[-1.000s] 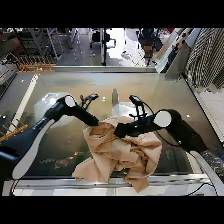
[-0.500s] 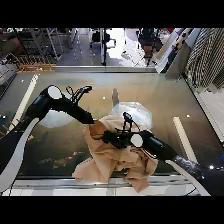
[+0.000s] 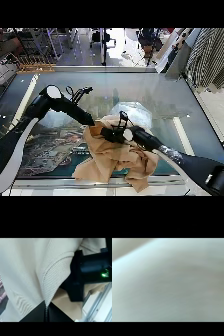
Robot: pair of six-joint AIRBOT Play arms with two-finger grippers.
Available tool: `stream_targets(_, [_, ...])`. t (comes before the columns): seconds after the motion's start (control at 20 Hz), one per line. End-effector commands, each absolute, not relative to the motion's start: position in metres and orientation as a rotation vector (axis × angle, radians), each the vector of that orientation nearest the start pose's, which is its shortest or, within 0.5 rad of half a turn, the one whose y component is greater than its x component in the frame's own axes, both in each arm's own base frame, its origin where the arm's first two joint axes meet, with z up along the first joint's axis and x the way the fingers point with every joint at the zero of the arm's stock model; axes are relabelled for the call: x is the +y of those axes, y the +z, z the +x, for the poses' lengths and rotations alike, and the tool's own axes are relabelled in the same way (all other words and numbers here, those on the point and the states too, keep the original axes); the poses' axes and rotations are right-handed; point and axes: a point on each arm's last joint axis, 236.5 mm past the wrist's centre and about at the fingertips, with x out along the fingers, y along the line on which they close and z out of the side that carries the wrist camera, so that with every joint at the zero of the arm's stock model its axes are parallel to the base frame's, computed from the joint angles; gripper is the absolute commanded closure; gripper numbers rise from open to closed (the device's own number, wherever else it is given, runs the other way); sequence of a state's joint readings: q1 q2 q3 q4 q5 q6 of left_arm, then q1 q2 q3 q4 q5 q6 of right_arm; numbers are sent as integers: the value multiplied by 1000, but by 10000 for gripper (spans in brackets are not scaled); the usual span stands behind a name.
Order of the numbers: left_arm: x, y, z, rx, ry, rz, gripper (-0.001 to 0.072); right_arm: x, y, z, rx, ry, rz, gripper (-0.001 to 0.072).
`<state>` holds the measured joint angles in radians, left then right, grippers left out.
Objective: Fold the clothes and pants, and hang the long-sleeved shirts on hangers.
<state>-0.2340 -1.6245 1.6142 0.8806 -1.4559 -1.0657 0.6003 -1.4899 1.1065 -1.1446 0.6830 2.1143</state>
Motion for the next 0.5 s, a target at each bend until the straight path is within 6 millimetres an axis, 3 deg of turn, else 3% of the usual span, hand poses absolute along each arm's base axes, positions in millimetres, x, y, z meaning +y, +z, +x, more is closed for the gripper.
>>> stream_targets(0.0, [-231, 72, 397, 1231, -982, -113, 699, 263, 7, 291, 1525, 352, 154, 689])
stream_targets(0.1, [-237, 112, 407, 1133, -1038, -229, 699, 219, 76, 280, 1511, 298, 41, 689])
stream_targets(0.2, [-246, 178, 416, 967, -1123, -347, 700, 197, 159, 304, 1292, 284, 77, 690])
stream_targets(0.3, [-247, 256, 426, 762, -1184, -460, 700, 187, 244, 344, 990, 302, 137, 690])
stream_targets(0.4, [-238, 312, 431, 629, -1175, -514, 700, 192, 317, 374, 721, 363, 182, 690])
stream_targets(0.45, [-231, 328, 431, 594, -1155, -519, 700, 199, 346, 382, 602, 409, 184, 690])
